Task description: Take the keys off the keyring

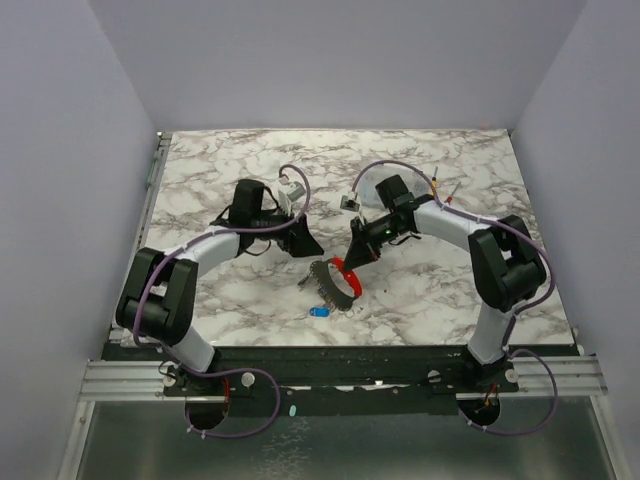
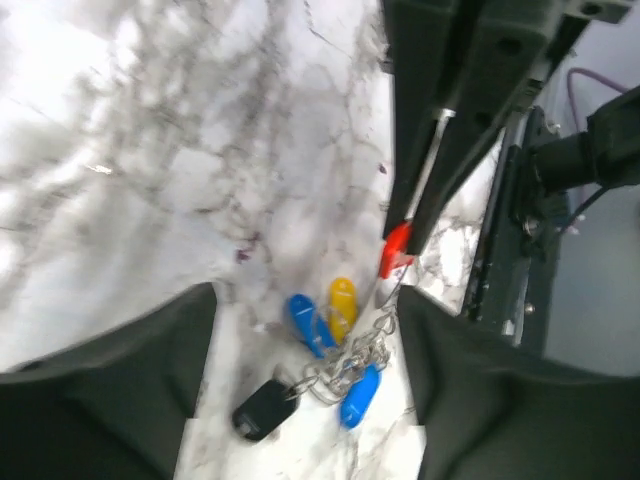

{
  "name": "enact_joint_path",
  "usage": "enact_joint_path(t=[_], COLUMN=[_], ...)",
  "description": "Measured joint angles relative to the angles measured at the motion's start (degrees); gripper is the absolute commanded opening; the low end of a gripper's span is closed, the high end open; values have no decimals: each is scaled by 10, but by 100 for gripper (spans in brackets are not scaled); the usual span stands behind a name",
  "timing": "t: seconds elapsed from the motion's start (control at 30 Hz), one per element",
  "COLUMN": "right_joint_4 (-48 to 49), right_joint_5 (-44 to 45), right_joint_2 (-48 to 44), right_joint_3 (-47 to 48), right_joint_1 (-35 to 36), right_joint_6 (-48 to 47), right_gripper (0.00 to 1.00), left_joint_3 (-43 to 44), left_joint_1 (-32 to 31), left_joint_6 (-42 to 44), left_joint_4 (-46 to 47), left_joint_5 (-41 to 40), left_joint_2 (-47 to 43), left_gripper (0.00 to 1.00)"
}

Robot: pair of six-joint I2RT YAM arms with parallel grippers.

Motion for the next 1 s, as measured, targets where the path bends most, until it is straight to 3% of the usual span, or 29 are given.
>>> enact_joint_path(t=[0.13,0.37,0.7,1.0], right_joint_4=[-61,-189,-323,-358], right_joint_5=[54,145,247,437], right_joint_2=[-40,-71,-92,-107], right_joint_3=[35,125,187,173], right_joint_1=[1,1,24,140], right_joint_6=[-48,-135,-220,-262], right_gripper=[1,1,1,1], left_joint_3=[62,66,-3,-14], left_joint_1=[43,74,49,13], left_joint_6=[95,272,470,573], left_joint_4=[-96,-209,-252,-241], left_joint_5=[-2,-3,35,11], left_joint_2=[-15,-95,-99,-79], left_gripper=[99,99,91,91])
